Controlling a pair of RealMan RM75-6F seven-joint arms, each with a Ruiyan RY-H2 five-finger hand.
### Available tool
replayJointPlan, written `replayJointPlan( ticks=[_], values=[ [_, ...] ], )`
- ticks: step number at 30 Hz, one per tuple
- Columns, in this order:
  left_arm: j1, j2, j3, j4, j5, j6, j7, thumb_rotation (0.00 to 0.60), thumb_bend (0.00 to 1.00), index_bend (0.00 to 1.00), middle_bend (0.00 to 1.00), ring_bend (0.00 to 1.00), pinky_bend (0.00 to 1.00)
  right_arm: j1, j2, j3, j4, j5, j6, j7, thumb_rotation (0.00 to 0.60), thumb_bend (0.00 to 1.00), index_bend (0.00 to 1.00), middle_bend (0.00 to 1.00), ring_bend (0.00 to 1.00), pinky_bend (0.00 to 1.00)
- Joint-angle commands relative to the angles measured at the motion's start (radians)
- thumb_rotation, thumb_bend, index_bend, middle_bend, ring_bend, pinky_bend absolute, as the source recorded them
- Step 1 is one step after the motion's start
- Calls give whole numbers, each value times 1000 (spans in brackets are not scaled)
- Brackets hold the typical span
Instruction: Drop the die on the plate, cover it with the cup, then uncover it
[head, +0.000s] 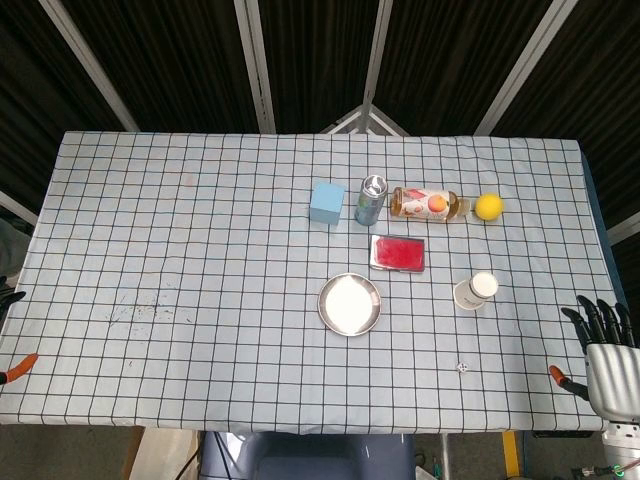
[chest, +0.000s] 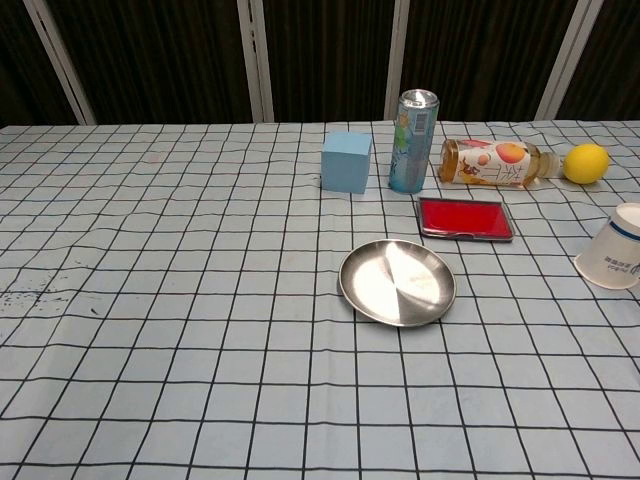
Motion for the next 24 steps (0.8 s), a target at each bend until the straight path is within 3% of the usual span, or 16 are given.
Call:
replayJointPlan(
  ticks=[1,24],
  values=[
    [0,0,1,-2,2,0,2,600,294,155,0,0,23,-2,1,1,0,0,4,3,600,82,225,125,71,0],
    [4,-1,12,-11,26,10,20,600,293,155,0,0,24,2,11,-21,-10,-17,-22,28,600,82,227,126,71,0]
  ],
)
